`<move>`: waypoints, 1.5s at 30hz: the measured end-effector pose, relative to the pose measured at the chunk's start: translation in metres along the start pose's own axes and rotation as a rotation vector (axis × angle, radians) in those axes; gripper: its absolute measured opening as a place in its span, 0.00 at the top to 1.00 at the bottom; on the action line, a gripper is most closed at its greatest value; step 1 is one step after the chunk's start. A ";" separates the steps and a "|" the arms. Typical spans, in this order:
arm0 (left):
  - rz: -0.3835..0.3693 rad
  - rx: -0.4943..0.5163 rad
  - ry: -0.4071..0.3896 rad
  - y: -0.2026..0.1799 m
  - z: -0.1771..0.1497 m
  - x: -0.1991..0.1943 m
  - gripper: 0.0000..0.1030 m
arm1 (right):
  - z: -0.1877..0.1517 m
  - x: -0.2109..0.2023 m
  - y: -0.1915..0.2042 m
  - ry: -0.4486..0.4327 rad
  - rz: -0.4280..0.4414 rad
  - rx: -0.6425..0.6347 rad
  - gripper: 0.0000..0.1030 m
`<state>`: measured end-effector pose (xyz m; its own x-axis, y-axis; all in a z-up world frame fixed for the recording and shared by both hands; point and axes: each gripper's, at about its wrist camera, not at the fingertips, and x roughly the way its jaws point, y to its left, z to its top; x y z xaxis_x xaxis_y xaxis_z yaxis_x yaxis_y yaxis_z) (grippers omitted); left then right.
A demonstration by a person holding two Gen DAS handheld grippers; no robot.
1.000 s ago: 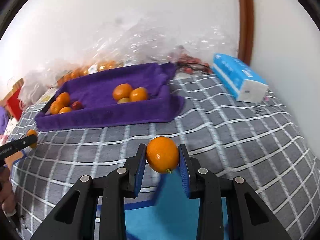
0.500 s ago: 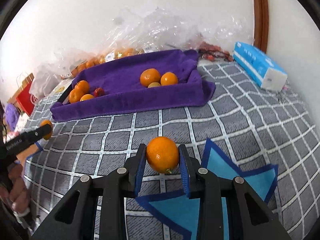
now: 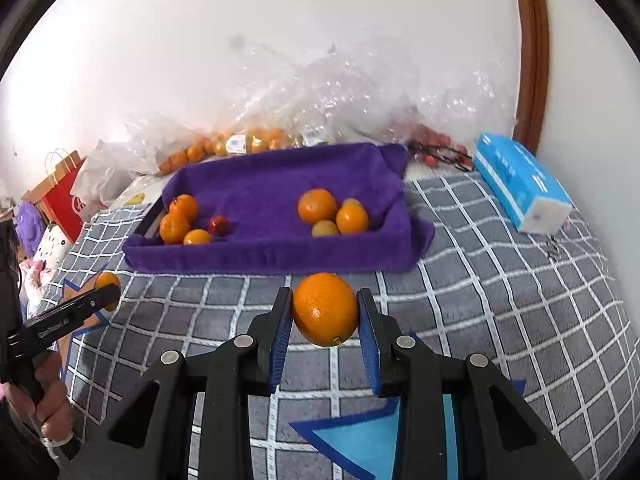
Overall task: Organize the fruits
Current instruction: 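Lift both held oranges and carry them over the purple towel, then lower both oranges onto the towel and open both grippers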
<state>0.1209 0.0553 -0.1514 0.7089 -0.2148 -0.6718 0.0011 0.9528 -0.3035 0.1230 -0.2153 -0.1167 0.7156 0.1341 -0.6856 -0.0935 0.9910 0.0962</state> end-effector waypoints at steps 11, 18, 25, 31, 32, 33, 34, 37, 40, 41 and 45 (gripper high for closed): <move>-0.005 0.047 0.008 -0.014 0.027 -0.029 0.69 | 0.025 -0.019 0.015 -0.004 0.025 -0.059 0.69; -0.044 -0.025 0.000 -0.010 0.041 -0.034 0.69 | 0.041 -0.033 0.016 -0.057 0.037 -0.032 0.69; 0.005 0.005 -0.052 -0.013 0.061 -0.039 0.69 | 0.053 -0.027 0.027 -0.081 0.100 -0.027 0.69; 0.003 -0.034 -0.065 -0.011 0.073 -0.042 0.69 | 0.058 -0.029 0.040 -0.102 0.100 -0.068 0.69; 0.004 -0.036 -0.066 -0.012 0.075 -0.043 0.69 | 0.059 -0.029 0.040 -0.100 0.101 -0.070 0.69; 0.002 -0.037 -0.066 -0.013 0.077 -0.043 0.69 | 0.059 -0.029 0.040 -0.100 0.101 -0.072 0.69; 0.002 -0.038 -0.066 -0.013 0.078 -0.044 0.69 | 0.060 -0.029 0.041 -0.102 0.097 -0.074 0.69; 0.004 -0.041 -0.068 -0.015 0.082 -0.047 0.69 | 0.062 -0.030 0.040 -0.109 0.095 -0.071 0.69; 0.013 -0.035 -0.073 -0.018 0.086 -0.050 0.69 | 0.065 -0.030 0.038 -0.113 0.104 -0.059 0.69; 0.019 -0.033 -0.073 -0.019 0.087 -0.051 0.69 | 0.066 -0.030 0.038 -0.112 0.103 -0.055 0.69; 0.034 -0.017 -0.070 -0.023 0.091 -0.052 0.69 | 0.068 -0.026 0.038 -0.105 0.098 -0.039 0.69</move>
<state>0.1483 0.0642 -0.0486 0.7558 -0.1667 -0.6332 -0.0350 0.9554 -0.2933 0.1482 -0.1817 -0.0461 0.7697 0.2310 -0.5951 -0.1916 0.9729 0.1298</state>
